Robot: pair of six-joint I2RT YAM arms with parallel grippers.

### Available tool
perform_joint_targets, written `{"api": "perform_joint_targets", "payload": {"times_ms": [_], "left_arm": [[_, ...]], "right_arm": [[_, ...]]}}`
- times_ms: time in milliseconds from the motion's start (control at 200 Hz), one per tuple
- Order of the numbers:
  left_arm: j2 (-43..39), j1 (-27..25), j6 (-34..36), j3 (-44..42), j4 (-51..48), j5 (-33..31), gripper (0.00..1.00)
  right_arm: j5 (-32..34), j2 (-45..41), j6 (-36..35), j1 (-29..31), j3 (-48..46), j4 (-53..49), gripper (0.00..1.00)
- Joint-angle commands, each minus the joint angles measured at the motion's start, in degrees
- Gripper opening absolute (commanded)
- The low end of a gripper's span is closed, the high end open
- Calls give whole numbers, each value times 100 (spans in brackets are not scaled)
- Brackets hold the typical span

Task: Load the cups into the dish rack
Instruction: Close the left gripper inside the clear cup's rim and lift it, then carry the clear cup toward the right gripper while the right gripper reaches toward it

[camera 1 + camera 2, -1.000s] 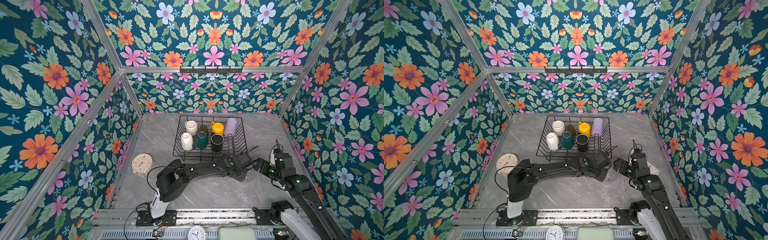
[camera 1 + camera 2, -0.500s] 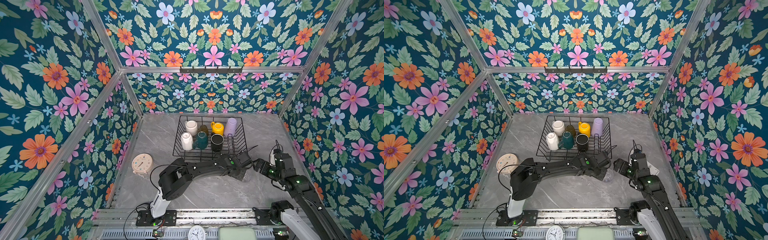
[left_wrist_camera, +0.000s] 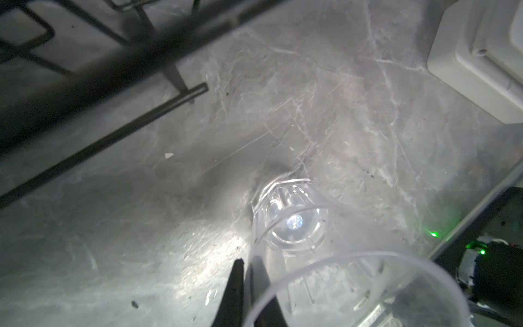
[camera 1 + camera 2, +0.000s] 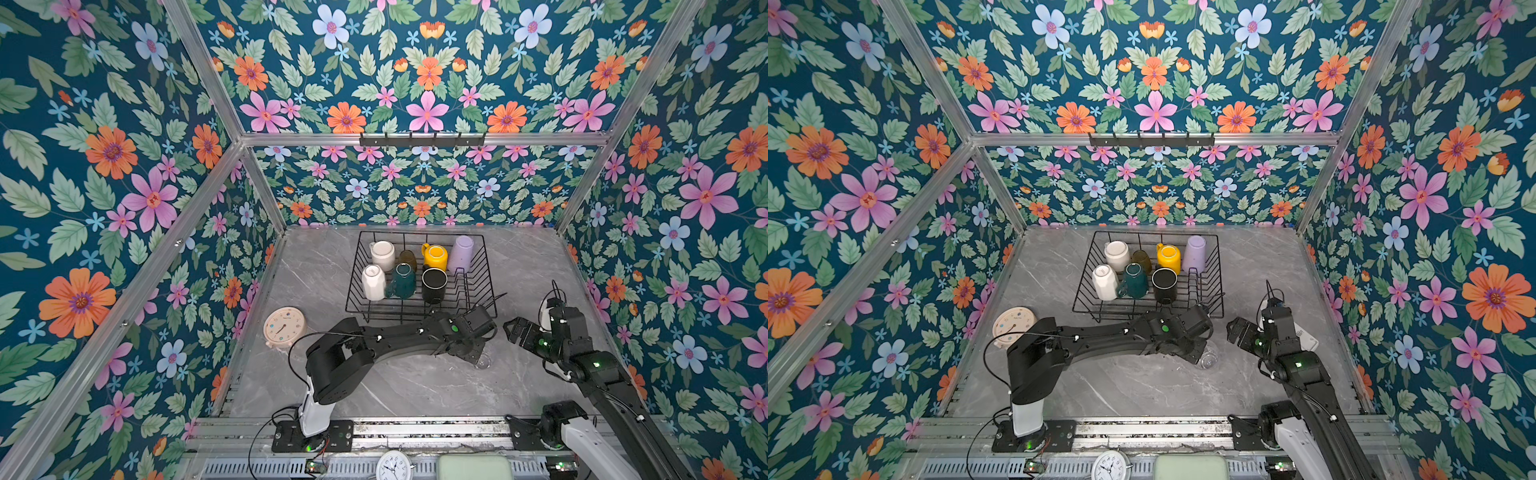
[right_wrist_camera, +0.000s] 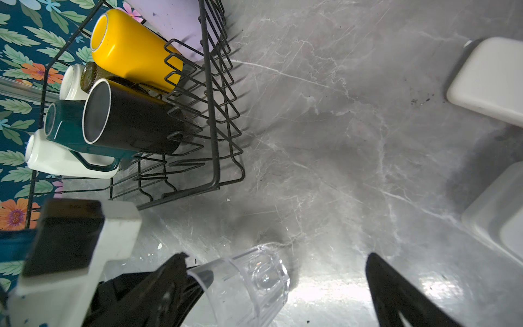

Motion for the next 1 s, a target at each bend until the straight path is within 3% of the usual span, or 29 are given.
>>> {"api": "perform_joint_targets", "payload": {"times_ms": [0, 210, 380, 515, 740, 995], "left_arm": [[-519, 57, -59, -365, 494, 38, 0], [-1958, 525, 189, -1207, 1190, 259, 0], [-3117, 1511, 148, -2202, 2336, 1390, 0], [-3681, 2013, 154, -2639, 3109, 2291, 0], [-4050, 2716, -544, -3307, 4908, 3939, 0], [-3822, 3140, -1326, -3733, 6317, 4744, 0]], "right_arm": [[-92, -54, -45, 0, 31, 58, 98], [-424, -126, -8, 0, 17, 339, 98], [-892, -293, 12, 0, 44, 675, 98], [-1279, -529, 24, 0, 169, 857, 98], [-2749, -715, 367, 5, 185, 2036, 99], [-3821, -483, 1288, 0, 113, 3795, 99]]}}
